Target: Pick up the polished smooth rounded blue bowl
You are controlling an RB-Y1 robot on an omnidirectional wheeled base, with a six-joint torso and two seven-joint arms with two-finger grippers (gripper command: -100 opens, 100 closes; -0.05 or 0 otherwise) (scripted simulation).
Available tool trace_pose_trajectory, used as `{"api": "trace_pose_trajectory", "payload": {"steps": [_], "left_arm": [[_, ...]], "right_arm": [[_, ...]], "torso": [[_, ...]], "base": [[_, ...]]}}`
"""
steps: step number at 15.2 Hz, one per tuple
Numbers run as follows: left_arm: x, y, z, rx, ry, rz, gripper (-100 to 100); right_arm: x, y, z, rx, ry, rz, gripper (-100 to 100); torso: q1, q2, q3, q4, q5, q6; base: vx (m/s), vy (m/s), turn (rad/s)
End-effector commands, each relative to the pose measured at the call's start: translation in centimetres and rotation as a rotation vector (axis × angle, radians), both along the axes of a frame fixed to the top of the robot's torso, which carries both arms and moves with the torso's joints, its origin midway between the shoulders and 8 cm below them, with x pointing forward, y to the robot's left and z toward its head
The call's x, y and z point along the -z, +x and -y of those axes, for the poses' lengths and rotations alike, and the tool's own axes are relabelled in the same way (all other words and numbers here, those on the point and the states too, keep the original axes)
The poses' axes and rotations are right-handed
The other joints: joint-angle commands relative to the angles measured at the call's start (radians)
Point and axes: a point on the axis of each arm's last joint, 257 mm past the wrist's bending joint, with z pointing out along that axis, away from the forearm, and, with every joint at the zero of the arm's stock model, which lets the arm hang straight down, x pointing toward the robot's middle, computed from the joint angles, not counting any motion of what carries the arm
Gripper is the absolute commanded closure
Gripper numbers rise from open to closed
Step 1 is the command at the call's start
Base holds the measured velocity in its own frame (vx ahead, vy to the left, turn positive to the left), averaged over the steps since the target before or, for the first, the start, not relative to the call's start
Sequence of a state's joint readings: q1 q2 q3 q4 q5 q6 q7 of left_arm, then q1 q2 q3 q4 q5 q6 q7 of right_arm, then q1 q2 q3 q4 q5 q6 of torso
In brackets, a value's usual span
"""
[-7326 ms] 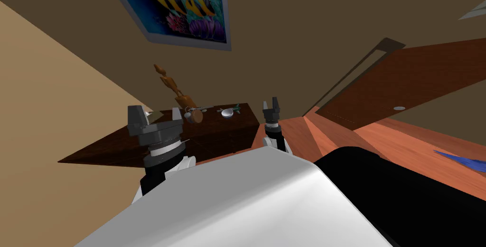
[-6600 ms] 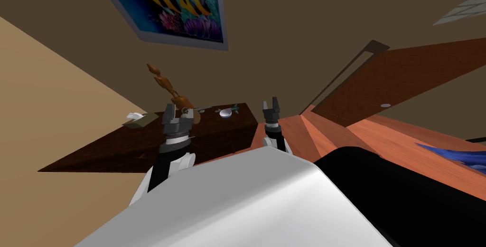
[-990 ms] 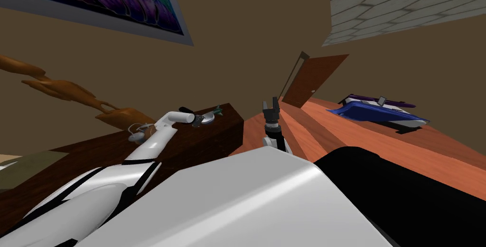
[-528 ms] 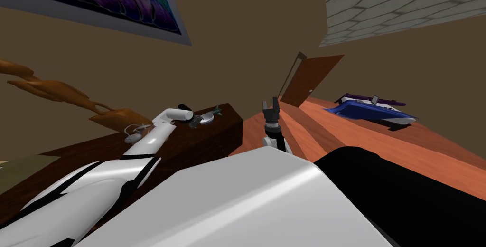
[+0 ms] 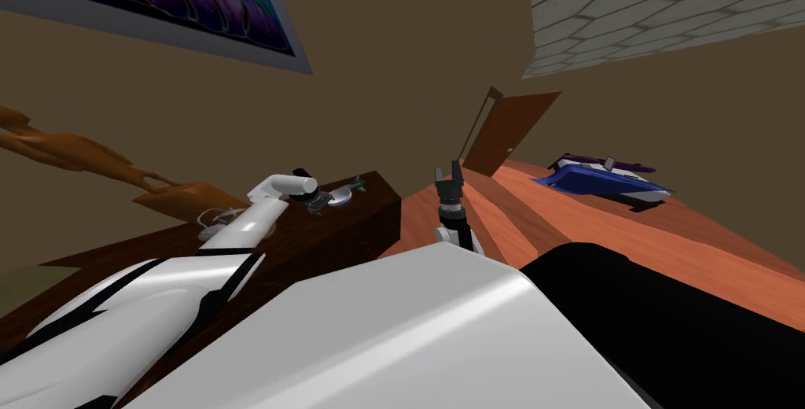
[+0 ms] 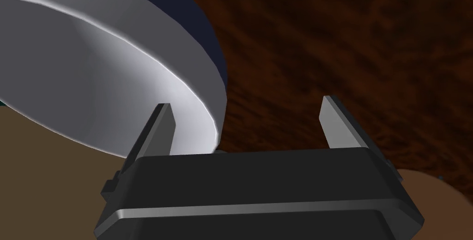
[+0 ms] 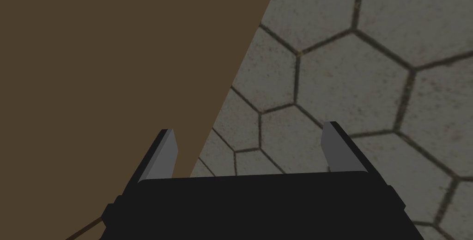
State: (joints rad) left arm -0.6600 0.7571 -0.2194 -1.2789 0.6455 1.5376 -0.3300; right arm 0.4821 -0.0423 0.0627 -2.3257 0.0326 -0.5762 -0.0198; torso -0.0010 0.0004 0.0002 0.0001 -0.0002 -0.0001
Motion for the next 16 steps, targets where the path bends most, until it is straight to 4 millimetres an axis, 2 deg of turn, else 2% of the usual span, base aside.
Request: {"api": "trace_pose_trajectory", "payload": {"steps": [1,4,5,7,8,9,13,15,16], "left_arm": [[-0.3,-0.6,-0.2,-0.004,0.002,-0.035,-100],[-0.5,-0.6,-0.3,-0.005,0.002,-0.043,-100],[0.7,-0.8,-0.4,-0.011,0.001,-0.049,-100],[1.7,-0.8,-0.4,-0.015,0.001,-0.049,-100],[1.1,-0.9,-0.5,-0.013,0.001,-0.052,-100],[1.2,-0.9,-0.5,-0.013,0.001,-0.05,100],[1.0,-0.6,-0.4,-0.012,-0.001,-0.044,100],[-0.5,-0.8,-0.3,-0.006,0.002,-0.049,100],[0.2,-0.7,-0.3,-0.008,0.001,-0.046,100]], "right_arm": [[0.0,0.0,0.0,0.0,0.0,0.0,0],[0.0,0.0,0.0,0.0,0.0,0.0,0],[0.0,0.0,0.0,0.0,0.0,0.0,0],[0.0,0.0,0.0,0.0,0.0,0.0,0],[0.0,0.0,0.0,0.0,0.0,0.0,0],[0.0,0.0,0.0,0.0,0.0,0.0,0],[0.0,0.0,0.0,0.0,0.0,0.0,0],[0.0,0.0,0.0,0.0,0.0,0.0,0],[0.0,0.0,0.0,0.0,0.0,0.0,0]], "torso": [[0.0,0.0,0.0,0.0,0.0,0.0],[0.0,0.0,0.0,0.0,0.0,0.0],[0.0,0.0,0.0,0.0,0.0,0.0],[0.001,0.0,0.0,0.0,0.0,0.0],[0.002,0.0,0.0,0.0,0.001,0.0],[0.002,0.0,0.0,0.0,0.0,0.0],[0.003,0.002,0.0,-0.001,0.002,-0.002],[0.003,0.001,0.0,-0.001,0.001,-0.002],[0.003,0.001,0.0,-0.001,0.001,-0.002]], "base": [[-0.003,-0.012,-0.081],[-0.002,-0.013,-0.045],[-0.001,0.006,-0.016],[-0.01,0.016,-0.044],[-0.012,0.006,-0.024],[0.0,0.0,0.0],[-0.001,0.0,0.0],[0.013,-0.006,0.053],[0.008,-0.009,0.029]]}}
